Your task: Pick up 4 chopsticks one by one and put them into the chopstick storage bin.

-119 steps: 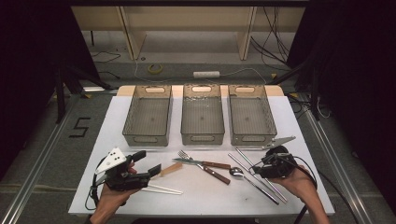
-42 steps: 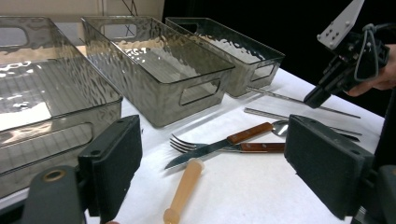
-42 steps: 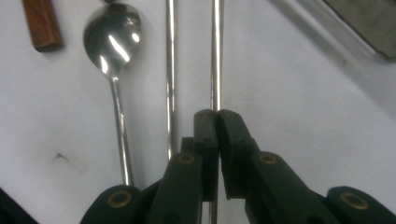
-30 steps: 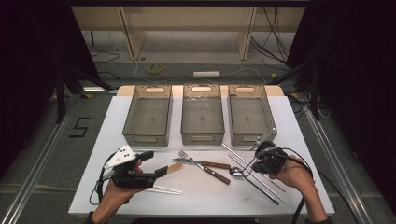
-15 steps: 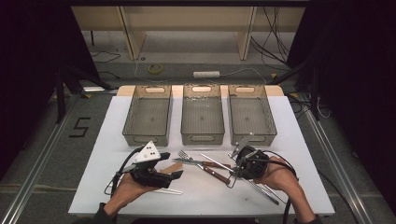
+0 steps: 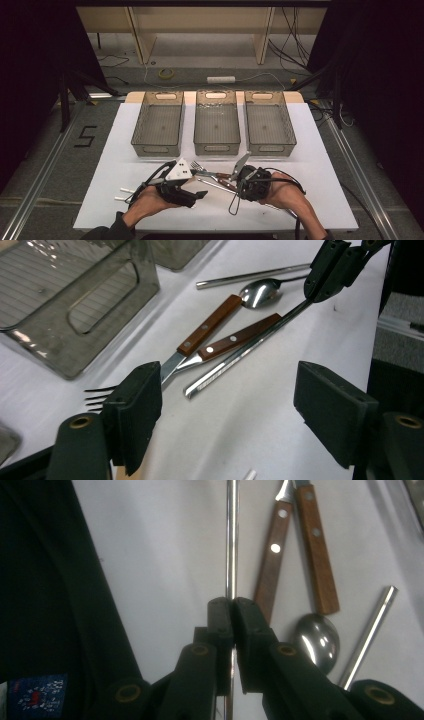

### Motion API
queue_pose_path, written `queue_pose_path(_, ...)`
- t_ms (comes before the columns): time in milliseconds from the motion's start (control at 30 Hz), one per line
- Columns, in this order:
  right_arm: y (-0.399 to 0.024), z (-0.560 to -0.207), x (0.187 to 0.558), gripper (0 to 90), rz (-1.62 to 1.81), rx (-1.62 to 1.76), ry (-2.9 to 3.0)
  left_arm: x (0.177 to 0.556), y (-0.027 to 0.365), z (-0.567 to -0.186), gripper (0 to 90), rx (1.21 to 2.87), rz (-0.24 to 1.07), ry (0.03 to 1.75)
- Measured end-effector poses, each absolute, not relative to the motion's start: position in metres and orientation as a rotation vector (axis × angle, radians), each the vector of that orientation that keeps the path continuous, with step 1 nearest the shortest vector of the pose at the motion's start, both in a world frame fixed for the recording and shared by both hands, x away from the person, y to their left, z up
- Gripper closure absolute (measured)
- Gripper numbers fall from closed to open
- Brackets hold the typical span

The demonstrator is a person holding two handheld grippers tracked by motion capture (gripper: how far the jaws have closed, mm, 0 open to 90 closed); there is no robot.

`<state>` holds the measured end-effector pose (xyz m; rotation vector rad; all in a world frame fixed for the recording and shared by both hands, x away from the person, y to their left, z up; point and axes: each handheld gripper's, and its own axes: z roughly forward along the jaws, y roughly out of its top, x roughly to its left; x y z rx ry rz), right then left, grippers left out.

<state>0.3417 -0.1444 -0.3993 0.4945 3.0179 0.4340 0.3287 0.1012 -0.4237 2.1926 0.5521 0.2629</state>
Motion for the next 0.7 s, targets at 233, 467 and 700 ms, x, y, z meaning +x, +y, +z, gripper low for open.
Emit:
queue_pose_path(233, -0.131, -0.4, 0.336, 86.6, 0.43, 0.426, 3.039, 0.325, 0.097, -0.427, 35.7, 2.266, 0.266, 0.485)
queue_pose_path(467, -0.126, -0.397, 0.333, 86.6, 0.431, 0.397, 3.05, 0.322, 0.094, -0.432, 42.2, 2.332, 0.262, 0.44)
queue_pose_path(700, -0.12, -0.399, 0.33, 86.6, 0.424, 0.315, 3.069, 0.32, 0.09, -0.436, 48.2, 2.387, 0.249, 0.396)
